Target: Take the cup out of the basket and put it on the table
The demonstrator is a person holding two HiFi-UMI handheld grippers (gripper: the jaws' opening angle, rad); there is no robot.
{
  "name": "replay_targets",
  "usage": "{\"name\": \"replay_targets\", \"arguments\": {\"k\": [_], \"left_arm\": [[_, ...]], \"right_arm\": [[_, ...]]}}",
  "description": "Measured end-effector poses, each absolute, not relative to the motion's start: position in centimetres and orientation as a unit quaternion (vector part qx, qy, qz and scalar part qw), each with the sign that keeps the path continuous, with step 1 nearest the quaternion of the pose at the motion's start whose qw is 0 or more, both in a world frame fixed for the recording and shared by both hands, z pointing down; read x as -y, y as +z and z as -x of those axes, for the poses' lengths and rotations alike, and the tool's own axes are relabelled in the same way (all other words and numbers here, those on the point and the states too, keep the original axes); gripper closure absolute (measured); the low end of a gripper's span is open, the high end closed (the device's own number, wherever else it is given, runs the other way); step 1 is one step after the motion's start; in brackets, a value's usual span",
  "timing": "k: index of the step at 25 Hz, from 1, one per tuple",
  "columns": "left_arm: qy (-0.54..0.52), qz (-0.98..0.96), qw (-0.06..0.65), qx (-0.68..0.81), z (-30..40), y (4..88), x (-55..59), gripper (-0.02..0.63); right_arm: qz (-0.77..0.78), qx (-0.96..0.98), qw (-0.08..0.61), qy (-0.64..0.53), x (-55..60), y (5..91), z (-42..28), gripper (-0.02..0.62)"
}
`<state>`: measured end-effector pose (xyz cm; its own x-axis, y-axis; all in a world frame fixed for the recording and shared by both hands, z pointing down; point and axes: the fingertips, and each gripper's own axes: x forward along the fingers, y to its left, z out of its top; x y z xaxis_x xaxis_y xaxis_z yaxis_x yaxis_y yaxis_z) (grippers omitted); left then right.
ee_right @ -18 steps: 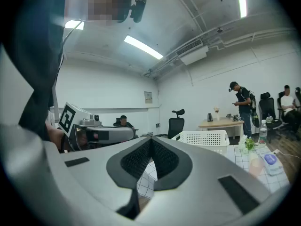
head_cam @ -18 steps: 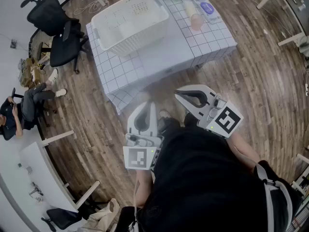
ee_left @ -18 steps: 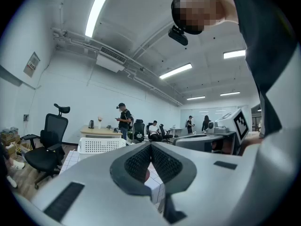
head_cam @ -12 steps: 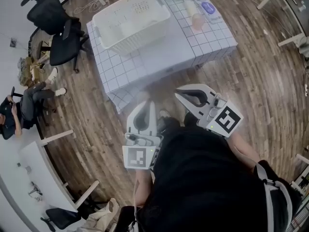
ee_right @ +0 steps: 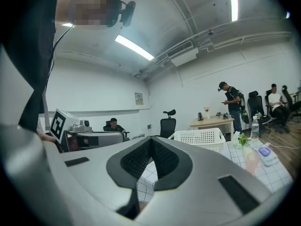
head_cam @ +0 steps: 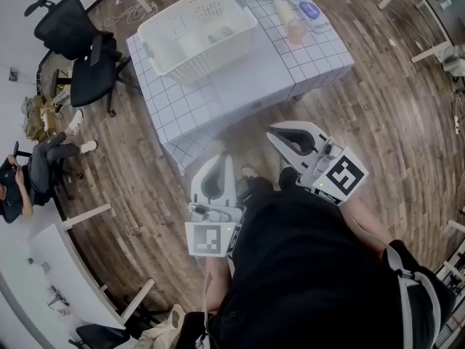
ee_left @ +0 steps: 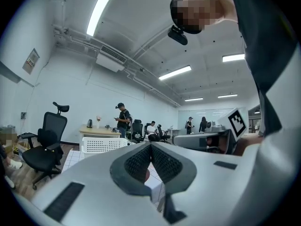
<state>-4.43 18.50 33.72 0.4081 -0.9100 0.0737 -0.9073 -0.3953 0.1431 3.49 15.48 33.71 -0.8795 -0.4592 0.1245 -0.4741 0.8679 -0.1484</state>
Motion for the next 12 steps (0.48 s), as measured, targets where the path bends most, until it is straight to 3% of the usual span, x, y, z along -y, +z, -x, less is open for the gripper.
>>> {"name": "replay_targets", "arguments": {"k": [12], "left_arm": [[-0.004,-0.851,0.089,0.518,7.2,34.3,-18.7,0.597]], "right_arm": [[-0.279,0.955,0.049,0.087,-15.7,33.9,-0.9,0.581]]}}
